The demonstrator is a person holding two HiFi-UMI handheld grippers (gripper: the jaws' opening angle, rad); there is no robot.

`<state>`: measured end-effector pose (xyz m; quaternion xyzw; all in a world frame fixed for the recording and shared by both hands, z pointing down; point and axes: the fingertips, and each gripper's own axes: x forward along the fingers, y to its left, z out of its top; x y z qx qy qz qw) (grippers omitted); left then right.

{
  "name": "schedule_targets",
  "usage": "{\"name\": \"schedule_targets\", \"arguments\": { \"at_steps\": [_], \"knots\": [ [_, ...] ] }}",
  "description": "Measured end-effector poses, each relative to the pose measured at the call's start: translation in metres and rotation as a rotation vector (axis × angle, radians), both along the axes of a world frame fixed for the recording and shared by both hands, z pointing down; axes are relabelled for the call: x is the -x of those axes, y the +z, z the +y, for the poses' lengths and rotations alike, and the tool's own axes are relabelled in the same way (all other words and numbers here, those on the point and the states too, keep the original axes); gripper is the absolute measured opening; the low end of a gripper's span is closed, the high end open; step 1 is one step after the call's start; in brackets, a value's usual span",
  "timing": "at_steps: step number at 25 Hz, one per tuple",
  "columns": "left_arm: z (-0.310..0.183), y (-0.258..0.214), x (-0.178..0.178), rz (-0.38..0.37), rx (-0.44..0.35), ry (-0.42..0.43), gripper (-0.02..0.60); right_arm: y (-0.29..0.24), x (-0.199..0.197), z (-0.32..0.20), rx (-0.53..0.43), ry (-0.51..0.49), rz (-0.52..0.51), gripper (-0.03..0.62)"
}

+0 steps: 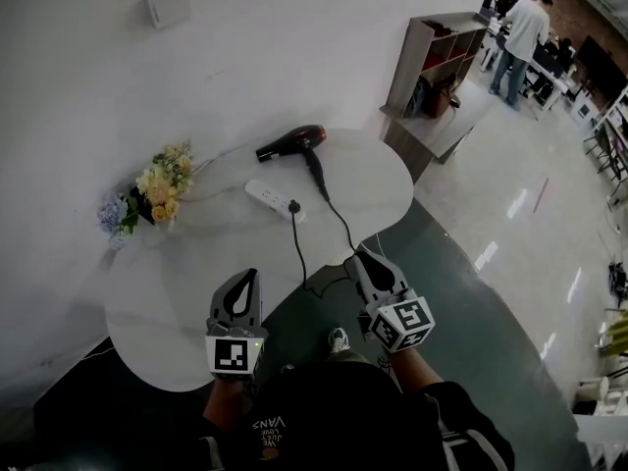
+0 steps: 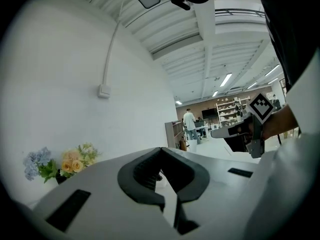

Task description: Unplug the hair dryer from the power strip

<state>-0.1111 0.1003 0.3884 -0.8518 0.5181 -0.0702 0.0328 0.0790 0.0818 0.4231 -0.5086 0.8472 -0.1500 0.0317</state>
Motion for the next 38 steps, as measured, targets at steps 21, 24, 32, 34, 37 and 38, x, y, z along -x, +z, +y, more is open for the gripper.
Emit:
{"name": "schedule_targets", "arguments": {
  "at_steps": [21,24,32,34,37,38],
  "knots": [
    [-0.103,0.025,-0.022,-0.224,-0.029,-0.066,0.020,0.034,-0.017,-0.083,0.072,-0.198,-0.022,0.048],
    [-0.130,0.035,-0.023,-0.295,-0.018,0.003,0.020,0.037,-0.010,-0.094,0.083,-0.185,-0.027,0.047],
    [-0.184,0.077,-0.020,-0.405,0.053,0.142,0.021,0.052,0.007,-0.126,0.114,-0.147,-0.023,0.048],
    [-0.191,0.088,-0.020,-0.430,0.070,0.172,0.026,0.056,0.010,-0.132,0.122,-0.141,-0.024,0.048],
    [-0.201,0.105,-0.021,-0.434,0.114,0.223,0.139,0.060,0.016,-0.141,0.121,-0.147,-0.014,0.048],
    [-0.203,0.110,-0.021,-0.435,0.130,0.239,0.177,0.061,0.017,-0.145,0.119,-0.152,-0.007,0.048]
  ]
}}
